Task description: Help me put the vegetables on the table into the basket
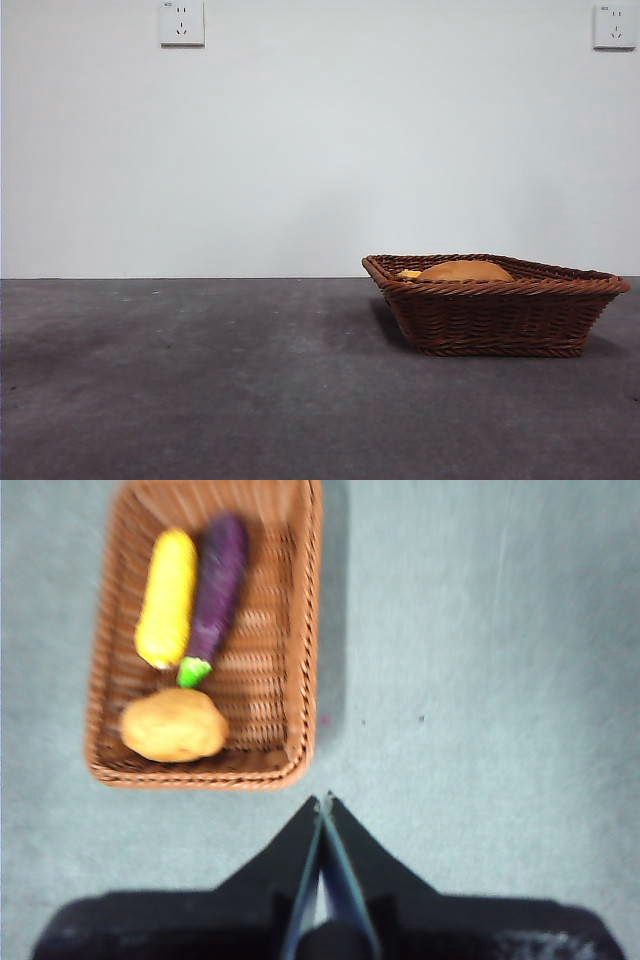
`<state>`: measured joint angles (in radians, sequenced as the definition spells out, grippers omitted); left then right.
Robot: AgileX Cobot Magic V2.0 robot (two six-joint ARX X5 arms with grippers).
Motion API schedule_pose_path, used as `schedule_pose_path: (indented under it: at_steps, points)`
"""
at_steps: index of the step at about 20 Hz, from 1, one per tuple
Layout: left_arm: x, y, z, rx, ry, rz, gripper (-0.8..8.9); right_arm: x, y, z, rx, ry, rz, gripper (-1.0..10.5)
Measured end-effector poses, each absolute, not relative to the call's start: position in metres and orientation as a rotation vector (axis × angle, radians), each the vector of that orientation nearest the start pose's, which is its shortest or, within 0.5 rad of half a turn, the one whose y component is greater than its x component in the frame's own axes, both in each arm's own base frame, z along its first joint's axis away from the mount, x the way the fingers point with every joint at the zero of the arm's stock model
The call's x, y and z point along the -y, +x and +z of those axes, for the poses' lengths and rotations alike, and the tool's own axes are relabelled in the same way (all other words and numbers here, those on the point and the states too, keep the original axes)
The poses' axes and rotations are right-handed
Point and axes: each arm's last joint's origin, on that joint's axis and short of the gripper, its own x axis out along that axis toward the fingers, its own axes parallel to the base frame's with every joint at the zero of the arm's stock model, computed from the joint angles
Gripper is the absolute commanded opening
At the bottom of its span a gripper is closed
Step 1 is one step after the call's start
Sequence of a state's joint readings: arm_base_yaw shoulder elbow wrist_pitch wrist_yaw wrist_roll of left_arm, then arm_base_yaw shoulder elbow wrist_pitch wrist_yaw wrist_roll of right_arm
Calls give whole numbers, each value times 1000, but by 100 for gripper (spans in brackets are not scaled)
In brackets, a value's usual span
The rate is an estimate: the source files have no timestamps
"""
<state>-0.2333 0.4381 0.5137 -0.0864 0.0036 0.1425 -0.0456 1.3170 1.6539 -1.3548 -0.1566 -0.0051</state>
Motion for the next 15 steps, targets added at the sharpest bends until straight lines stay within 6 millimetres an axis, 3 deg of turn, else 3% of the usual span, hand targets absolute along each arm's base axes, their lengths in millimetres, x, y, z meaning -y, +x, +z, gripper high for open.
schedule_pose_path:
  at_steps: [3, 5, 11, 15]
  points:
    - [16, 109, 218, 15, 42, -148, -3, 6, 241, 397, -1095, 106, 102, -11]
    - [11, 106, 184, -53, -1, -110, -3, 7, 252, 388, -1136, 107, 97, -11]
    - [5, 98, 158, -118, -37, -59, -3, 8, 271, 372, -1201, 104, 85, -11]
    - [3, 96, 152, -166, -38, -49, -3, 9, 283, 378, -1058, 91, 87, -11]
